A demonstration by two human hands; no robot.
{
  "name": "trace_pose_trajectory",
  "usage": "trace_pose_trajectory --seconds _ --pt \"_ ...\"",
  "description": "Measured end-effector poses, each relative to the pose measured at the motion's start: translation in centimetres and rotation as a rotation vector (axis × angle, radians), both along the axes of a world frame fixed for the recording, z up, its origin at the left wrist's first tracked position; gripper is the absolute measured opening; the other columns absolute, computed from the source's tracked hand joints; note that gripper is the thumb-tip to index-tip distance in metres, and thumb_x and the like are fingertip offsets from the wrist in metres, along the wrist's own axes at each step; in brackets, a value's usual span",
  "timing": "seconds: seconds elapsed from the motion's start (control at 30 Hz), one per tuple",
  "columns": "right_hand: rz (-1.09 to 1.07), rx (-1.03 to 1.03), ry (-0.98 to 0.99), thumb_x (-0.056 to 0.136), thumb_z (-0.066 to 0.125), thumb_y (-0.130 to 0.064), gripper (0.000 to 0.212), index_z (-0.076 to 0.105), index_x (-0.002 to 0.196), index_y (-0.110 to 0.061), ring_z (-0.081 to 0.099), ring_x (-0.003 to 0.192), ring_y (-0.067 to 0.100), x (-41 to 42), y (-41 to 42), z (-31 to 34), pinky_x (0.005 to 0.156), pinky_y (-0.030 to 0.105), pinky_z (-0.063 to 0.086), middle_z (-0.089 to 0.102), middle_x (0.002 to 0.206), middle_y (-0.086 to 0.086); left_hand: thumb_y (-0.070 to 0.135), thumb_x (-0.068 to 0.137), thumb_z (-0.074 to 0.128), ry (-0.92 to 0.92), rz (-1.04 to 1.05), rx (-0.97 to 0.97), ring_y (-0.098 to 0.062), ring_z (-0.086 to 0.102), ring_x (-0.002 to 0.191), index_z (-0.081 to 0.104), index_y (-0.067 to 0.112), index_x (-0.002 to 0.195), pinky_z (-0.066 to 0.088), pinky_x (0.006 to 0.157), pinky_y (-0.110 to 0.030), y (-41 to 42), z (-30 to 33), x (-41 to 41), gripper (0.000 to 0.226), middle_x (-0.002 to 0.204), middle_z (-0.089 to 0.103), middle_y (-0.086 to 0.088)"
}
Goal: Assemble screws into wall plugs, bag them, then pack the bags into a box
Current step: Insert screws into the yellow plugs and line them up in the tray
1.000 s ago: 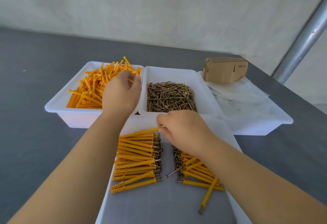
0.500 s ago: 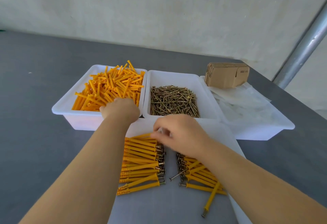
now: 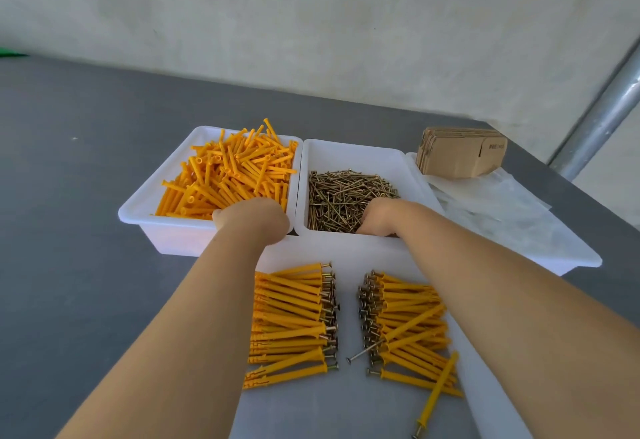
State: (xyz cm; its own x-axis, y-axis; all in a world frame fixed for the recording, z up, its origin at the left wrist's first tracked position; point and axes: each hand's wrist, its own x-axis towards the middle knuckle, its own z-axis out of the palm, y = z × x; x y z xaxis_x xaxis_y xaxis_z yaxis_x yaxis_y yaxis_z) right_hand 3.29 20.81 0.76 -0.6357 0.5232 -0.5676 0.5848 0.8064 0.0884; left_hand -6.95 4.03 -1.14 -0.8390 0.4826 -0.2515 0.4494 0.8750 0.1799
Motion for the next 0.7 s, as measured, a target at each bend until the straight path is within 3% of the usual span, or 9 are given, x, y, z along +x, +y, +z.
trace_pose_trajectory --seconds 0.07,0.17,0.23,0.3,0.37,0.43,0.53,0.63,0.7 --pt "0.078 0.057 -0.027 0.103 0.047 -0.032 0.048 0.042 0.148 -0.015 0.052 0.11 0.023 -0.1 -0.3 -0.2 0.083 0.03 0.041 0.053 0.137 0.011 0.022 0.098 0.037 0.018 -0.005 0.026 -0.036 0.044 0.129 0.054 0.013 0.124 0.025 0.111 -0.055 0.0 0.0 0.1 0.032 0.134 0.053 -0.011" --pt "0.026 0.128 0.166 0.093 0.063 -0.035 0.042 0.062 0.127 -0.009 0.059 0.116 0.031 0.3 0.1 -1.0 0.066 0.027 0.042 0.063 0.126 0.013 0.02 0.096 0.039 0.05 0.014 0.087 -0.034 0.051 0.117 0.051 0.014 0.099 0.034 0.105 -0.049 0.1 -0.2 0.1 0.013 0.11 0.054 -0.007" --pt "-0.023 0.126 0.25 0.094 0.06 -0.043 0.044 0.066 0.123 -0.009 0.059 0.116 0.029 0.6 0.2 -1.0 0.082 0.03 0.049 0.065 0.124 0.01 0.019 0.096 0.041 0.063 0.0 0.107 -0.031 0.055 0.107 0.05 0.011 0.088 0.04 0.099 -0.046 0.1 -0.3 0.0 0.015 0.099 0.054 -0.004" --pt "-0.159 0.045 0.396 0.097 0.055 -0.045 0.045 0.068 0.122 -0.011 0.06 0.114 0.025 0.7 0.3 -1.3 0.098 0.034 0.049 0.066 0.123 0.006 0.017 0.095 0.044 0.089 0.011 0.149 -0.025 0.057 0.086 0.052 0.013 0.078 0.046 0.083 -0.038 0.0 -0.4 0.2 0.019 0.086 0.057 -0.004" --pt "-0.179 0.009 0.611 0.092 0.066 -0.036 0.028 0.075 0.1 -0.011 0.065 0.099 0.024 1.1 0.5 -1.2 0.091 0.038 0.054 0.072 0.105 0.006 0.012 0.092 0.05 0.15 0.058 0.248 -0.021 0.053 0.071 0.059 0.013 0.082 0.046 0.069 -0.034 -0.3 -0.1 0.4 0.013 0.079 0.057 -0.003" --pt "-0.167 0.048 0.874 0.092 0.068 -0.026 0.018 0.073 0.085 -0.011 0.067 0.086 0.023 1.8 0.6 -1.0 0.081 0.038 0.056 0.073 0.091 0.005 0.003 0.088 0.056 0.208 0.105 0.408 -0.024 0.059 0.08 0.068 0.013 0.103 0.051 0.066 -0.035 -0.7 0.1 0.4 0.022 0.092 0.064 -0.005" --pt "-0.189 0.033 1.153 0.096 0.06 -0.019 0.007 0.065 0.099 -0.015 0.068 0.077 0.015 3.2 0.0 0.1 0.072 0.03 0.054 0.073 0.084 -0.001 -0.003 0.085 0.058 0.32 0.159 0.738 -0.029 0.064 0.095 0.068 0.018 0.119 0.052 0.067 -0.034 -1.1 0.2 0.2 0.041 0.116 0.067 -0.007" --pt "-0.148 -0.075 1.265 0.098 0.055 -0.015 0.026 0.054 0.122 -0.025 0.069 0.071 0.011 5.0 -1.1 1.0 0.065 0.03 0.054 0.072 0.079 -0.005 0.0 0.088 0.06 0.464 0.115 0.933 -0.026 0.063 0.084 0.073 0.012 0.107 0.04 0.061 -0.028 -0.9 0.6 0.7 0.025 0.106 0.069 -0.01" --pt "-0.124 -0.169 1.311 0.098 0.053 -0.012 0.026 0.054 0.12 -0.027 0.07 0.066 0.014 6.4 -2.1 1.4 0.061 0.032 0.055 0.072 0.075 -0.004 0.003 0.089 0.063 0.564 0.011 1.041 -0.025 0.063 0.084 0.074 0.008 0.101 0.041 0.064 -0.028 -0.7 1.2 1.4 0.017 0.1 0.071 -0.011"
